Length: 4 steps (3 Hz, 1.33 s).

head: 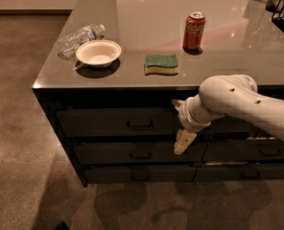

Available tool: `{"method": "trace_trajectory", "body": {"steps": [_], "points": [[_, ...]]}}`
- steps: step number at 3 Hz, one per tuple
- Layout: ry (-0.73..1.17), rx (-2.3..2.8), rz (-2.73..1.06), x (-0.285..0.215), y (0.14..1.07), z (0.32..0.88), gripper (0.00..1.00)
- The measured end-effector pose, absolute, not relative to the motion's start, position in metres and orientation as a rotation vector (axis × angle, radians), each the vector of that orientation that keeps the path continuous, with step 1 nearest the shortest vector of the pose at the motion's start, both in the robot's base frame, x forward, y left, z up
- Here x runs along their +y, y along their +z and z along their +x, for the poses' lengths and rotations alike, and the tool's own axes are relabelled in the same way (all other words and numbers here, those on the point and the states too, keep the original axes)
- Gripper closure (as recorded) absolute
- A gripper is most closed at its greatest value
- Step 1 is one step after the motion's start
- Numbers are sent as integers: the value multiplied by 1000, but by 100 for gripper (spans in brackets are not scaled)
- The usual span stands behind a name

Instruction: Open top drawer

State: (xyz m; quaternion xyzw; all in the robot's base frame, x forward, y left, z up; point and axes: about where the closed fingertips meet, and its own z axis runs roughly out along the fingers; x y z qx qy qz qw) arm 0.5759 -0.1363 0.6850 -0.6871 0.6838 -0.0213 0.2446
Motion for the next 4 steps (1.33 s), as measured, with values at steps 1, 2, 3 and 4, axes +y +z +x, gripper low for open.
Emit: {"method": "trace_trajectory", "body": {"steps": [1,2,3,4], "points": [[-30,1874,-1887,-132,671,602,0],[-19,1907,-1897,-133,657,617,19],[-11,1938,-1896,-140,649,620,39],[0,1946,-1910,-144,647,612,39]]}}
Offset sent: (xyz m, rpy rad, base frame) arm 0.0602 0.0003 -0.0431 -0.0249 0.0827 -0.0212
